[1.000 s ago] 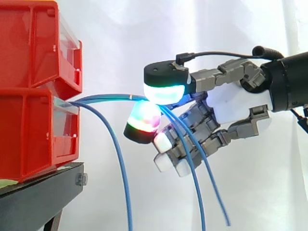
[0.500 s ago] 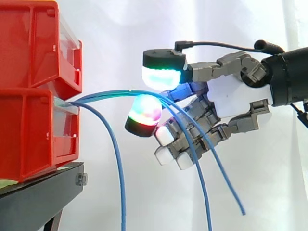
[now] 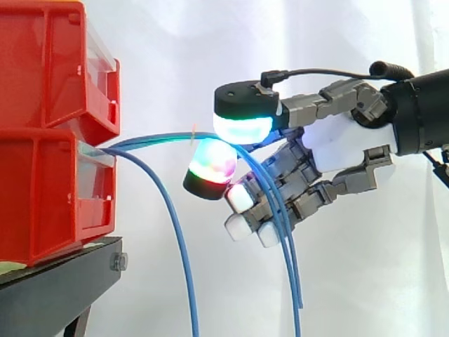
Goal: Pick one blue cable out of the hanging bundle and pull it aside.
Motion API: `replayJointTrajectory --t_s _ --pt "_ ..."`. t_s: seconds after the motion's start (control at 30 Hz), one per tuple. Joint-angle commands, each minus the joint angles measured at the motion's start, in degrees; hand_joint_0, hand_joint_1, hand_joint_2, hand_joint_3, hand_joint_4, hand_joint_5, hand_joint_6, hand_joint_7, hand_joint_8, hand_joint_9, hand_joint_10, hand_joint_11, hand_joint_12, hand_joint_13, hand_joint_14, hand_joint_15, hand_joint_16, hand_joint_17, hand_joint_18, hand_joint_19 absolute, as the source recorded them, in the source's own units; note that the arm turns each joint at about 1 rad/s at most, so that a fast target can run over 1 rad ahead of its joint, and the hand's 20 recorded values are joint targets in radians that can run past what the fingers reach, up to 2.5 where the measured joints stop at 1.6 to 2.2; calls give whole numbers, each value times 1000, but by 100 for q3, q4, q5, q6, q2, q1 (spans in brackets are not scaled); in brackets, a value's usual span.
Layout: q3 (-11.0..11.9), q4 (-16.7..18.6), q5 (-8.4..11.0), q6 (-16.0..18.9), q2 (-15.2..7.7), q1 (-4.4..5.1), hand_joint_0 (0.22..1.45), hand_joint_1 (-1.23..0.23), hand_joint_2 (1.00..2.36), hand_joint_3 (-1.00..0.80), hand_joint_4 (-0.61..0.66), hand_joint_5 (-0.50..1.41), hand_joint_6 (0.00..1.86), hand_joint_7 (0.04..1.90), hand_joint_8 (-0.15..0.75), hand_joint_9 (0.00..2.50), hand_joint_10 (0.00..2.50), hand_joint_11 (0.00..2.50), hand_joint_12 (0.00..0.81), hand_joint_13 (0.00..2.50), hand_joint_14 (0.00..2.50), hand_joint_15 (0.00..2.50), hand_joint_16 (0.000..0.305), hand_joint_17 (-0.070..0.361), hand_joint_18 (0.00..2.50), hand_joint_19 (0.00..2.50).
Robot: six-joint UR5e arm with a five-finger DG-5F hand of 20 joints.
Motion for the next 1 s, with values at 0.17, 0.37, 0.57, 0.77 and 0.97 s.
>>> replayJointTrajectory --t_s 0.17,0.37,0.57,0.77,0.97 --pt "-2 0 0 -18 4 -19 572 -733 1000 -500 47 -126 938 819 281 968 19 549 290 755 17 390 42 93 693 490" --pt "-2 0 0 -35 4 -28 521 -396 1000 -500 61 -112 905 886 312 1031 16 515 305 801 16 401 46 104 730 528" --pt "-2 0 0 -35 4 -37 588 -511 1016 -283 35 -110 899 911 307 1034 17 524 296 810 18 408 44 98 727 547" --pt "-2 0 0 -35 4 -37 600 -712 1018 -129 42 -122 928 860 322 988 17 545 314 796 16 401 47 107 752 504" --pt "-2 9 0 -35 4 -46 721 -893 1016 -299 -112 -149 954 865 257 908 21 569 285 726 16 399 42 94 680 460"
